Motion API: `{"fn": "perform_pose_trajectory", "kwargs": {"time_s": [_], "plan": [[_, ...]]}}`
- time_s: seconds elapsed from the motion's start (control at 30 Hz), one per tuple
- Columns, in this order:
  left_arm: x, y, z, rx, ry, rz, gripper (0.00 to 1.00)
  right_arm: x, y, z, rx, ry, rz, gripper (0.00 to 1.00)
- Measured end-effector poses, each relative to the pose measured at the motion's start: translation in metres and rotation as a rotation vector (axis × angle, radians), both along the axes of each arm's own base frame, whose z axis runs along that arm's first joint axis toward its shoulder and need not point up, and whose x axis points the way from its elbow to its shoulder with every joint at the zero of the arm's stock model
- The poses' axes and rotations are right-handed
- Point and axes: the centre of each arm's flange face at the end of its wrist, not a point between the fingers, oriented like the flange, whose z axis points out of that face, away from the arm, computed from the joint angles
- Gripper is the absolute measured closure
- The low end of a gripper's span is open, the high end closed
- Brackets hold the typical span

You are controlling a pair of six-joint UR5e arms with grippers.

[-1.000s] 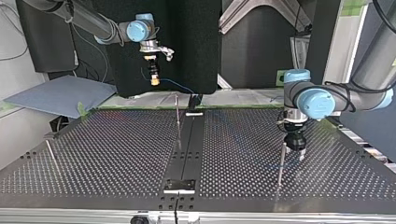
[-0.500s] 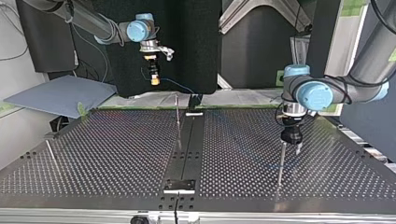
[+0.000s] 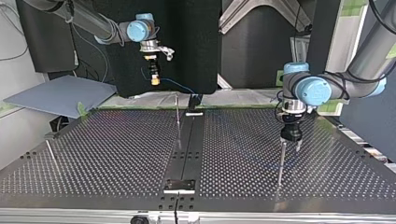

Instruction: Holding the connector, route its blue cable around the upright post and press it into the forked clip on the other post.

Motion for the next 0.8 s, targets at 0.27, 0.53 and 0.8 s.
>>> {"fn": "perform_pose_trajectory", "kwargs": {"time_s": [0.27,0.53,0.8], "plan": [[-0.011,-0.003,-0.017,-0.074,0.028,-0.025,0.00,0.001,0.001,0.000,0.001,0.002,0.003,1.00],[-0.020,-0.008,-0.030,-0.147,0.032,-0.069,0.00,0.002,0.003,-0.001,0.003,0.004,0.006,1.00],[-0.028,-0.018,-0.039,-0.204,0.052,-0.095,0.00,0.003,0.004,-0.001,0.008,0.014,0.009,1.00]]}}
